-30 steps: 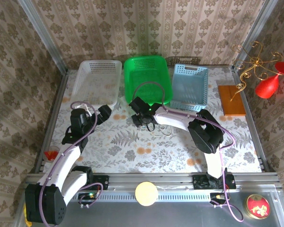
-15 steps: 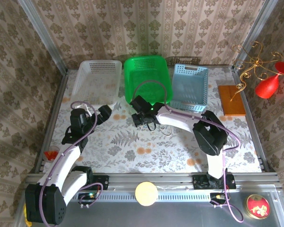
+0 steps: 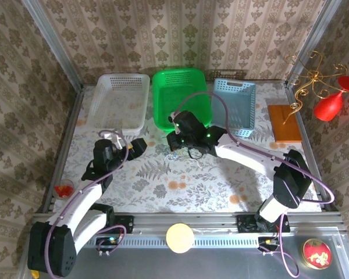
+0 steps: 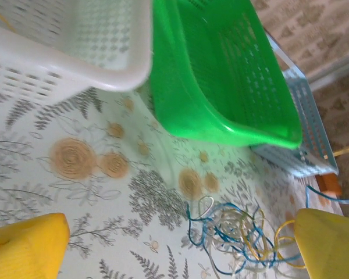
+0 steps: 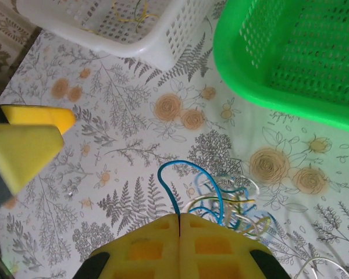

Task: Untangle the cables

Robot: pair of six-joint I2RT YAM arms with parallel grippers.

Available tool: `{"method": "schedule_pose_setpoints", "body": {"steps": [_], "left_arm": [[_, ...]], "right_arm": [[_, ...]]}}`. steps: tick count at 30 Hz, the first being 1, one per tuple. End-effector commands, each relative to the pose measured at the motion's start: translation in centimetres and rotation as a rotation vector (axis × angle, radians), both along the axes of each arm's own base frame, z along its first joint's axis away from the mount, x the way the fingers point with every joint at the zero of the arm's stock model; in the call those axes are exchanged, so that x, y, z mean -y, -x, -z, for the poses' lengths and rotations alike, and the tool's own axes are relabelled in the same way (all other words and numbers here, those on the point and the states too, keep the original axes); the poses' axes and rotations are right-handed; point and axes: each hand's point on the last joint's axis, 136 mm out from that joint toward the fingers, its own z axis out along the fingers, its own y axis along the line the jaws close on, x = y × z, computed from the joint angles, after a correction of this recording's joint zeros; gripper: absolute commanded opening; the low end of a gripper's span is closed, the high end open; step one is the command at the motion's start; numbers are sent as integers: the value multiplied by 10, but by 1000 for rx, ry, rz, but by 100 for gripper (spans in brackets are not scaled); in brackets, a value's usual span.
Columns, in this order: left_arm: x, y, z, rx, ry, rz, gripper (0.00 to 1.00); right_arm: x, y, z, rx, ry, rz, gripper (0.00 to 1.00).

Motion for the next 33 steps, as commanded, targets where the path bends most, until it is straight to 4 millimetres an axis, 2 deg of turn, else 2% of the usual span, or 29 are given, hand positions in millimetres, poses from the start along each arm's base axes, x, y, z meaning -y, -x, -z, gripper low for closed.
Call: {"method": "schedule_pose_setpoints", "body": {"steps": [1,13,19,25,28,31,33], "left_arm": [[19,5,-11,125,-33,97,100],[69,20,9,192,-133,290,100],[96,19,17,215,-162,378,100],[115,6,25,225,-182,405,99],[122,-5,28,236,-177,394,89],[127,-11,38,220,-181,399,72],[128,-11,47,199,-184,407,61]], "right_arm": [[-3,1,-8,-31,-98,2,0],[0,4,0,-69,-155,17,0],[-1,4,0,-79,-180,23,0],[-6,6,-6,-93,-236,23,0],[-7,8,-10,-101,-267,23,0],[-5,6,-22,-109,-327,32,0],[0,1,-37,-113,-400,45,0]]}}
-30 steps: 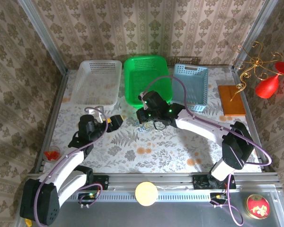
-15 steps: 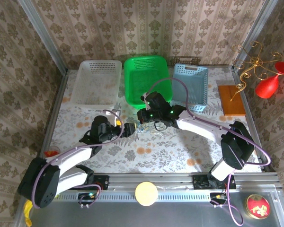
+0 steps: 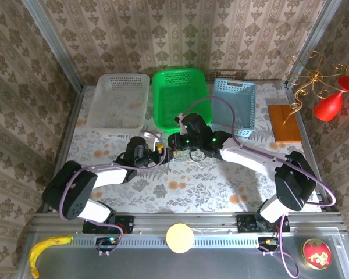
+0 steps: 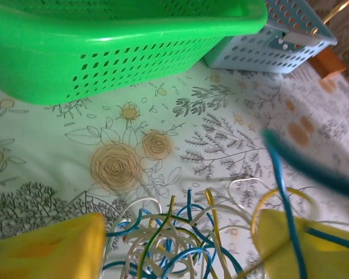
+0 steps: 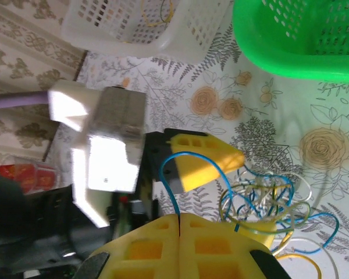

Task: Untangle the cables

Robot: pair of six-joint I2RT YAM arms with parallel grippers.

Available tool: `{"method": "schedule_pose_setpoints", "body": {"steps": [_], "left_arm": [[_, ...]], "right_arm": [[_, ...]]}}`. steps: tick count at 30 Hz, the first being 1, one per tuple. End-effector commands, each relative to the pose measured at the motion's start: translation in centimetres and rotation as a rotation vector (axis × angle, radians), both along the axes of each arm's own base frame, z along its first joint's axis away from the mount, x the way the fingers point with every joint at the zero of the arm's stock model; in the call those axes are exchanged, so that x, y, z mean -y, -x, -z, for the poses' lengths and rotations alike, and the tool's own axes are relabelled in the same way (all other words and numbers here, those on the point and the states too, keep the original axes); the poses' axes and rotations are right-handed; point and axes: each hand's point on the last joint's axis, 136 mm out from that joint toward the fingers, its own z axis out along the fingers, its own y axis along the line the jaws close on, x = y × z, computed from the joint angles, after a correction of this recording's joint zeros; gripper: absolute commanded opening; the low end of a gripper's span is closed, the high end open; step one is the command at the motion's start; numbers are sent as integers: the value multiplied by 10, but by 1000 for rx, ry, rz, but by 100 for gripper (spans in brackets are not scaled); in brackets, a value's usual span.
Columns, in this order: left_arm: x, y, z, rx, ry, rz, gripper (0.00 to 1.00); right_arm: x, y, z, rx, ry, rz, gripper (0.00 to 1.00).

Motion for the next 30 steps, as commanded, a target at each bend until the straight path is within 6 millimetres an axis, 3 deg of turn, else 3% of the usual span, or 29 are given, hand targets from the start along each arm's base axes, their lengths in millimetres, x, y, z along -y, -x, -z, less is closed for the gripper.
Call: {"method": "schedule_pose_setpoints", "body": {"steps": [1,4,7,8,12,17,24,30], "left_arm": [[8,-7,-4,42,18,14,57],[2,-1,10,14,-1,1,47],[-6,5,19,-3,-18,-19,45],[-9,7,21,-7,-22,-27,44],[-16,11,25,-17,-38,-43,38],[-18,12,16,-4,-33,-45,41],[-24,15,-16,43,-14,-53,64],[-36,20,-45,99,-6,-81,77]], "right_arm": [[6,-6,-47,20,-183,23,0],[18,-13,-75,31,-291,45,0],[29,-17,-97,50,-356,61,0],[35,-14,-114,77,-386,63,0],[46,-12,-137,103,-453,65,0],[52,-11,-128,109,-411,76,0],[63,-14,-110,107,-393,112,0],[64,-13,-112,107,-395,100,0]]}}
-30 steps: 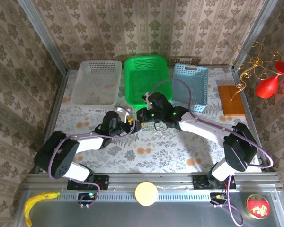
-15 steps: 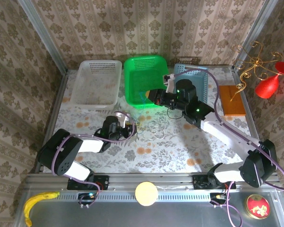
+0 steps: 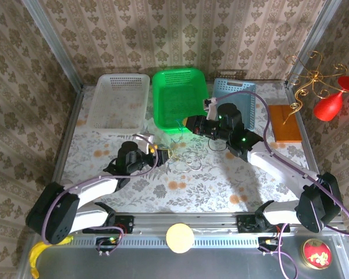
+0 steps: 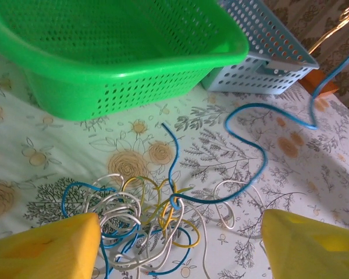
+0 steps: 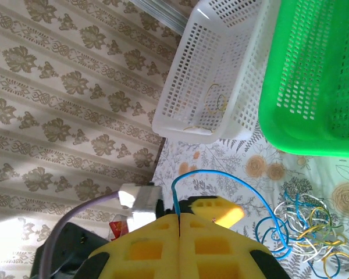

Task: Untangle the cables

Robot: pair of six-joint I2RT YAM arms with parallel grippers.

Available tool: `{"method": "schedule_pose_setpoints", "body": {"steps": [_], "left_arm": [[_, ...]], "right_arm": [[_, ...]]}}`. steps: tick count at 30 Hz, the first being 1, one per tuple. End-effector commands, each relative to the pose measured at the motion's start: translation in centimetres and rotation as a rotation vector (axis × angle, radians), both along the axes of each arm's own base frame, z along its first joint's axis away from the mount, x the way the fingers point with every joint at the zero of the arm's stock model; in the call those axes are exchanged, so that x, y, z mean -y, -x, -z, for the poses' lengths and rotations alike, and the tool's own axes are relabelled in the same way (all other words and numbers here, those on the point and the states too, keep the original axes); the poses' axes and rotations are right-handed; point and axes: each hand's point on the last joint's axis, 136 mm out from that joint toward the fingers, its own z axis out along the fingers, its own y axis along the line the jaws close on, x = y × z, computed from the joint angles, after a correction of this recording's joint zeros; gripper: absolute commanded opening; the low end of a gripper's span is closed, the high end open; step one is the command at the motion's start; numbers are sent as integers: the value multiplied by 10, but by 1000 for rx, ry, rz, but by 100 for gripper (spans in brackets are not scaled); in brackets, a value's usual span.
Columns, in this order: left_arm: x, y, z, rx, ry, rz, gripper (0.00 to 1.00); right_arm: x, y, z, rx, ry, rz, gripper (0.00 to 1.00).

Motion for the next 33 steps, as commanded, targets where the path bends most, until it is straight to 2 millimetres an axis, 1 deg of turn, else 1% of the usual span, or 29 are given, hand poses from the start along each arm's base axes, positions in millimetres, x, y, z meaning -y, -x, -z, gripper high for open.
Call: {"method": "schedule_pose_setpoints", "body": {"steps": [1,5,7,11,14,17,19,22,25,27,30,33], "left_arm": [[-10,1,-12,25,-27,-22,78],[-11,2,-24,72,-50,9,84],[-8,2,-24,78,-64,34,86],[5,-3,-25,88,-51,89,87],[17,-12,-24,90,-38,116,87],[30,-23,-21,85,-17,144,88],[37,-30,-15,72,-5,151,88],[42,-37,-1,46,0,142,81],[41,-38,19,14,-5,125,69],[38,-36,32,-11,-9,115,62],[33,-31,48,-38,-12,102,55],[28,-26,60,-57,-19,88,52]], "right_arm": [[1,5,-20,50,-24,-21,0],[-2,7,-28,59,-31,-42,0],[-3,8,-34,69,-36,-49,0],[-3,10,-45,85,-41,-60,0],[-6,13,-52,92,-49,-70,0],[-9,16,-58,98,-53,-81,0],[-11,17,-61,100,-57,-87,0],[-12,20,-76,116,-81,-98,0],[-11,25,-101,155,-97,-108,0],[-9,28,-124,197,-109,-112,0],[-1,35,-164,272,-125,-106,0],[11,41,-202,347,-148,-83,0]]}}
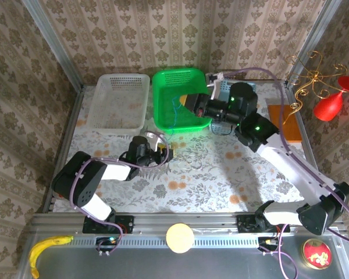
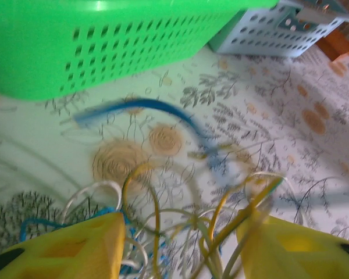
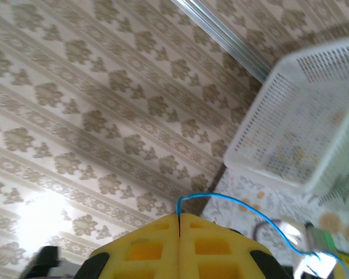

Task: Untangle the cables

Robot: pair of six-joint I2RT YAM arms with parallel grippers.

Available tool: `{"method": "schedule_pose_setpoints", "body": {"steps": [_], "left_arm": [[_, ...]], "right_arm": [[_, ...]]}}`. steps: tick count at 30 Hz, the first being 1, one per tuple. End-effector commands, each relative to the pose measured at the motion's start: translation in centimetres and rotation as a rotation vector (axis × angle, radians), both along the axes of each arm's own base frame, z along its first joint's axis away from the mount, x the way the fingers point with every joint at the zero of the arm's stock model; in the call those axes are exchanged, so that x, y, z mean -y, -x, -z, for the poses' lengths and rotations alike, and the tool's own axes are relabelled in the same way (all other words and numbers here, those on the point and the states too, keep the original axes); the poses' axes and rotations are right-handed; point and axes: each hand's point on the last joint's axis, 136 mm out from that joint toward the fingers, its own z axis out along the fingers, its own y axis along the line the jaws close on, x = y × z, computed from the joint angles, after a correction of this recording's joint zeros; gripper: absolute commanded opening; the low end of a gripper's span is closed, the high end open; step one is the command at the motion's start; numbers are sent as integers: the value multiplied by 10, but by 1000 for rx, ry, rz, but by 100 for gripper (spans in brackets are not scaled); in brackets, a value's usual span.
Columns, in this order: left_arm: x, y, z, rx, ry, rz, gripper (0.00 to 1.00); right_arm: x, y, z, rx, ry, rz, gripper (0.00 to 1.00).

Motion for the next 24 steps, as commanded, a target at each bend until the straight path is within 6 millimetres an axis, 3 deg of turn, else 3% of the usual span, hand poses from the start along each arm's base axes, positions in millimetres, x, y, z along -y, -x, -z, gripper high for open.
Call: {"method": "schedule_pose_setpoints", "body": {"steps": [1,6,10,15,24], "left_arm": [[-3,0,1,17,30,-20,51],[-7,3,8,2,24,-27,47],[-6,4,6,2,30,-24,47],[-4,5,-13,17,67,-15,52],[-4,8,-77,85,128,-9,88]], "right_arm": [[19,22,-59,128,-42,2,0],[37,29,-105,218,-80,48,0],[50,27,-118,248,-85,94,0],[62,18,-110,240,-63,150,0],[74,-3,-65,180,5,230,0]]}}
